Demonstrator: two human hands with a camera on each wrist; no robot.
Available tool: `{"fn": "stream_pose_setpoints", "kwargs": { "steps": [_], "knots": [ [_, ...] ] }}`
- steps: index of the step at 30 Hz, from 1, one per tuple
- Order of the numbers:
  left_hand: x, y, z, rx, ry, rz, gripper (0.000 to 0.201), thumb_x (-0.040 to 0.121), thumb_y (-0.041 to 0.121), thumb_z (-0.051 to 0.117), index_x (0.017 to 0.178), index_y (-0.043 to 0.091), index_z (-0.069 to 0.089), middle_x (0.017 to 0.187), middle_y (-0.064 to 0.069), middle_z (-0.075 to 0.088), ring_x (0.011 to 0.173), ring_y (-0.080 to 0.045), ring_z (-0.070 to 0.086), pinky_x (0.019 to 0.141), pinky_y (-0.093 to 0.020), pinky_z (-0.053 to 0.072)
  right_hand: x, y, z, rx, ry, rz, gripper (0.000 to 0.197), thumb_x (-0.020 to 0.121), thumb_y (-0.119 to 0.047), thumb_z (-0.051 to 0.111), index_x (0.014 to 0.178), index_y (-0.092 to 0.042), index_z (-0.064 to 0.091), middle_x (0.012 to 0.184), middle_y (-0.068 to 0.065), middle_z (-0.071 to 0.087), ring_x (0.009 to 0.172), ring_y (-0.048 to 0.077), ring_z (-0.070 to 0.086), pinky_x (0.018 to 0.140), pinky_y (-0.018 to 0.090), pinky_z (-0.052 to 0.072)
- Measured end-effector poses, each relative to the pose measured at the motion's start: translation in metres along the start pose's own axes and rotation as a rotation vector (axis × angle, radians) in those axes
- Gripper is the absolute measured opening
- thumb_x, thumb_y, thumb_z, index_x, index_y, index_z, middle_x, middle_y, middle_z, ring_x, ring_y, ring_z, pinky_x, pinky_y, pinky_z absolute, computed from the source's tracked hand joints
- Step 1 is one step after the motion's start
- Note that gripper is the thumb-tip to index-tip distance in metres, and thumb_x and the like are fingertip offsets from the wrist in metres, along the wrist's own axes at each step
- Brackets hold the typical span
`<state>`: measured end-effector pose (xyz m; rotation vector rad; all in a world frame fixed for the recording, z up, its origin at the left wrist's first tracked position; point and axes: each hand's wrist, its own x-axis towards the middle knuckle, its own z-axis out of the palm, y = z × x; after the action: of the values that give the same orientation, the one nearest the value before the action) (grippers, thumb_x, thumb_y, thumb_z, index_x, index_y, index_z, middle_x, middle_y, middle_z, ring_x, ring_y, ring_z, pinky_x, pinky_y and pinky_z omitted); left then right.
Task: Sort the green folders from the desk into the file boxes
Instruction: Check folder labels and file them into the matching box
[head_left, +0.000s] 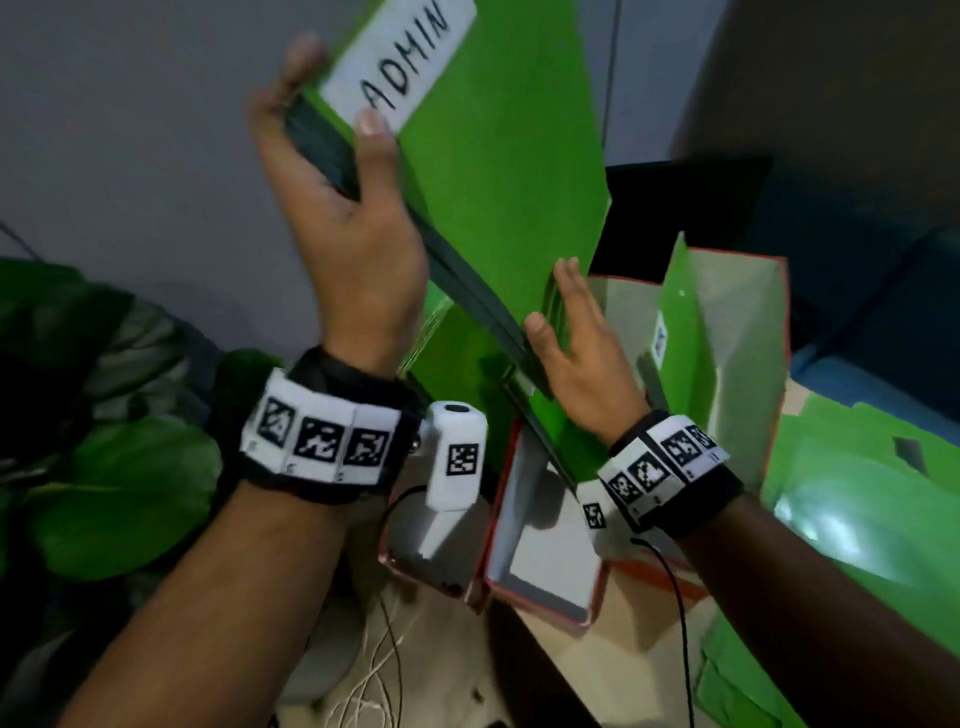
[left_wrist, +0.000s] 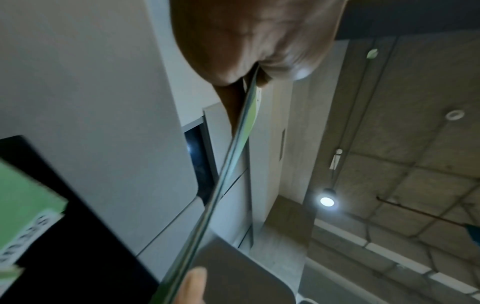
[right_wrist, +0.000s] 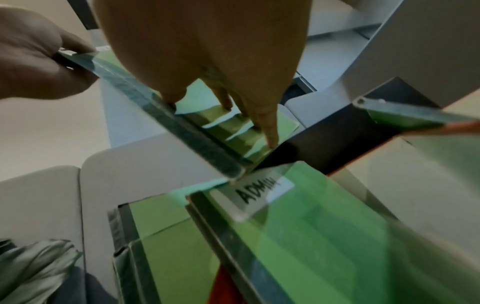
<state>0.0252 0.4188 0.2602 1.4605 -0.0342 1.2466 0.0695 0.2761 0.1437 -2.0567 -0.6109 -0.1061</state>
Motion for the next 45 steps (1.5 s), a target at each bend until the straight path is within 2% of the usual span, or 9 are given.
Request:
{"fn": "stream_pose_setpoints", "kwargs": {
  "steps": [9,15,20,24,30,34,37,39,45],
  "knots": [
    [-0.042,-0.044,-0.002,0.06,-0.172,-0.142,0.027,0.097,0.003,0.049,0.122,0.01,0.039,0.119,0.0,0.051,0.103,0.003,0.057,0.079,-0.012,0.046,-0.021,0.032,0.039,-0.018,0.042,0.223,0.066,0.097,-0.048,0.031,0.151,-0.013,0.014,0.16,0.005,0.012,0.145,0.017,0.013,0.109,0.023,0.01],
    [-0.076,-0.082,-0.011,0.215,-0.335,-0.408,0.026,0.096,0.008,0.055,0.119,0.008,0.041,0.115,-0.017,0.056,0.06,0.001,0.053,0.049,-0.01,0.041,-0.036,0.062,0.052,-0.012,-0.059,0.369,0.059,0.1,-0.032,0.042,0.149,-0.011,0.018,0.157,0.007,0.018,0.142,0.024,0.025,0.106,0.023,0.017],
    [-0.103,-0.11,-0.018,0.374,-0.567,-0.47,0.027,0.087,0.007,0.068,0.108,0.008,0.051,0.116,0.003,0.058,0.105,-0.001,0.056,0.077,0.0,0.043,-0.024,0.069,0.052,-0.036,-0.105,0.395,0.063,0.1,-0.042,0.038,0.15,-0.011,0.018,0.157,0.009,0.021,0.141,0.024,0.027,0.11,0.03,0.023],
    [-0.128,-0.121,-0.021,0.423,-0.579,-0.539,0.029,0.088,0.014,0.069,0.107,0.012,0.047,0.103,0.007,0.057,0.095,-0.008,0.057,0.076,-0.008,0.045,-0.023,0.07,0.061,-0.037,-0.134,0.44,0.064,0.1,-0.044,0.034,0.15,-0.01,0.015,0.158,0.01,0.017,0.143,0.026,0.025,0.112,0.035,0.024],
    [-0.124,-0.106,-0.003,0.654,-0.624,-0.199,0.033,0.092,0.035,0.06,0.117,0.017,0.048,0.144,0.0,0.038,0.136,-0.014,0.031,0.111,-0.031,0.025,-0.03,0.066,0.038,-0.043,-0.078,0.307,0.054,0.096,-0.021,0.051,0.145,-0.008,0.033,0.15,0.011,0.036,0.138,0.023,0.034,0.113,0.032,0.026],
    [-0.123,-0.068,0.041,0.442,-0.598,-0.011,0.023,0.094,0.024,0.055,0.114,0.013,0.052,0.141,-0.001,0.041,0.138,-0.013,0.031,0.113,-0.027,0.025,-0.051,0.06,-0.014,0.053,0.06,0.136,0.035,0.086,-0.006,0.056,0.121,-0.01,0.059,0.119,0.008,0.064,0.108,0.023,0.061,0.096,0.038,0.048],
    [-0.147,-0.048,0.077,0.273,-0.67,-0.011,0.016,0.094,0.016,0.056,0.11,0.011,0.056,0.135,-0.002,0.046,0.133,-0.013,0.039,0.111,-0.027,0.03,-0.08,0.07,-0.063,0.073,0.167,0.053,0.025,0.081,-0.002,0.05,0.099,-0.01,0.065,0.088,-0.003,0.068,0.079,0.006,0.063,0.074,0.023,0.05],
    [-0.174,-0.038,0.099,0.178,-0.751,-0.049,0.013,0.094,0.012,0.056,0.107,0.01,0.058,0.13,-0.004,0.05,0.126,-0.011,0.044,0.108,-0.022,0.033,-0.103,0.084,-0.093,0.023,0.271,0.049,0.021,0.083,0.002,0.053,0.095,-0.007,0.067,0.087,-0.012,0.063,0.076,-0.013,0.056,0.071,0.01,0.042],
    [-0.27,-0.019,0.154,0.04,-1.055,-0.154,0.01,0.093,0.01,0.058,0.1,0.015,0.061,0.121,0.003,0.055,0.115,-0.003,0.049,0.103,-0.018,0.037,-0.183,0.128,-0.169,-0.048,0.46,0.347,0.014,0.09,-0.003,0.058,0.095,-0.011,0.069,0.089,-0.006,0.068,0.079,-0.012,0.057,0.066,0.004,0.041]
  ]
}}
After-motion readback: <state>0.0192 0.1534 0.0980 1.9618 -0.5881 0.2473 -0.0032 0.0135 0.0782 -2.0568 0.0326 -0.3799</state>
